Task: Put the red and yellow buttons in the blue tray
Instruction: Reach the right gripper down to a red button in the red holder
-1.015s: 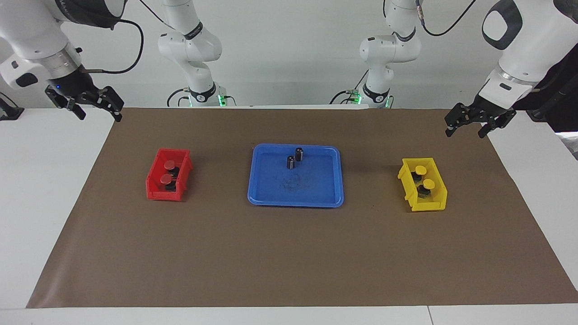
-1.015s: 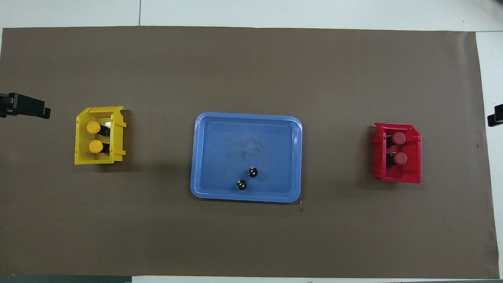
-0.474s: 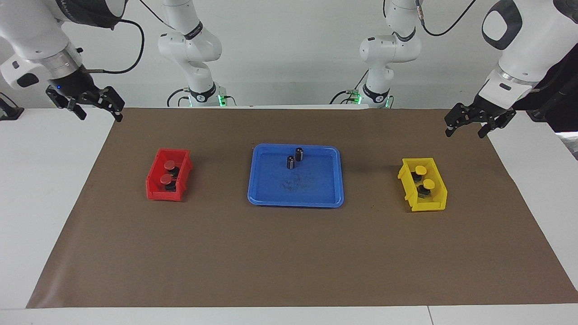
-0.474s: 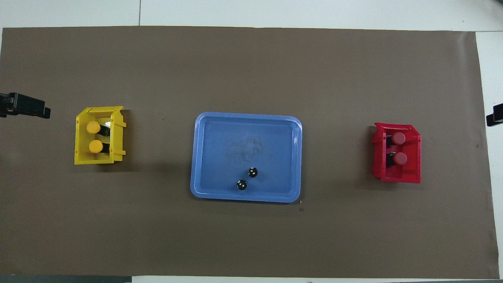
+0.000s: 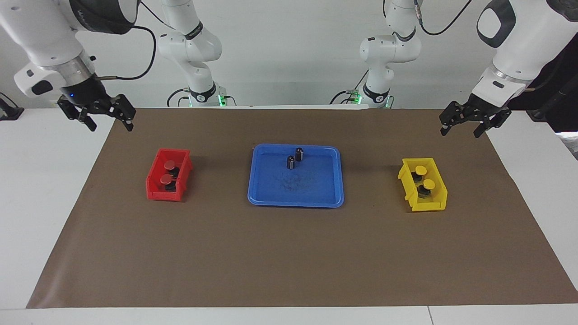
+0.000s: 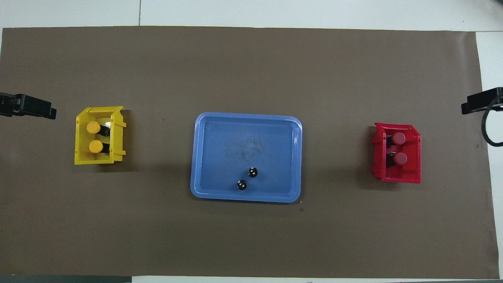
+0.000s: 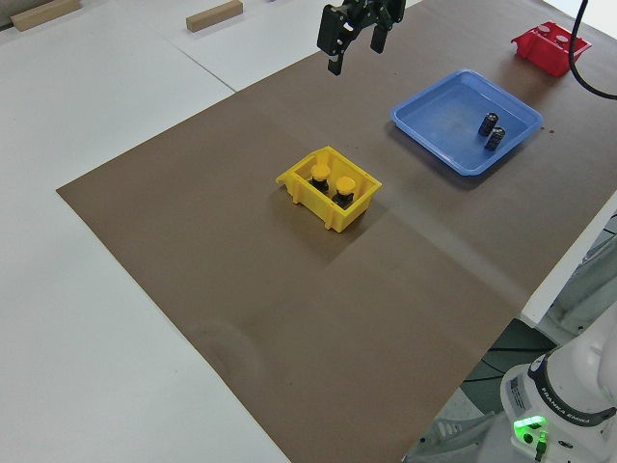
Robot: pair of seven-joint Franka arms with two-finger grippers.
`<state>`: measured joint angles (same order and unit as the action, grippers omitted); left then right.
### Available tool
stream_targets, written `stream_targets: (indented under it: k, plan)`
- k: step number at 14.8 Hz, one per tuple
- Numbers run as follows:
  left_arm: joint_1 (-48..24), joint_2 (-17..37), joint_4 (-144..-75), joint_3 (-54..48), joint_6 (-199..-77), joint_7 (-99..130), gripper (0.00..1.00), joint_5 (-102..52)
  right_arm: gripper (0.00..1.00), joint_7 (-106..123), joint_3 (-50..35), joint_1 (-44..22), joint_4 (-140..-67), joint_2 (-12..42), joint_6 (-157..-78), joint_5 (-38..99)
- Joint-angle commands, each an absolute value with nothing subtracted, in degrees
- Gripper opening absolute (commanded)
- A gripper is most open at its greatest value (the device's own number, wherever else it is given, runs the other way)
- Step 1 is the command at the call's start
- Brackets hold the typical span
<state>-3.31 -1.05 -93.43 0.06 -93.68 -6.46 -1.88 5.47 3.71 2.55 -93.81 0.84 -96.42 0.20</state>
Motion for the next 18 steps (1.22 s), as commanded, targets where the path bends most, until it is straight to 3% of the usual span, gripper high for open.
stream_targets:
  k: [1,5,10,18]
  plan:
    - [-5.27,-1.93,-93.52,0.44,-92.72,-6.77,1.00,-1.41,0.96,3.18,2.82,2.46,-102.37,0.26,-105.27,1.49]
    - [-5.19,-2.11,-94.04,0.44,-93.60,-6.77,1.00,-1.49,0.82,1.93,1.41,2.46,-110.10,2.72,-115.98,1.67]
    - [-4.13,-2.46,-94.22,1.14,-92.81,-6.77,1.00,-1.49,0.76,0.97,1.41,0.18,-120.22,4.22,-127.78,3.87]
    - [-2.81,-2.55,-94.39,1.14,-92.64,-6.77,1.00,-1.49,0.74,3.25,1.49,1.41,-121.03,5.19,-127.71,3.08]
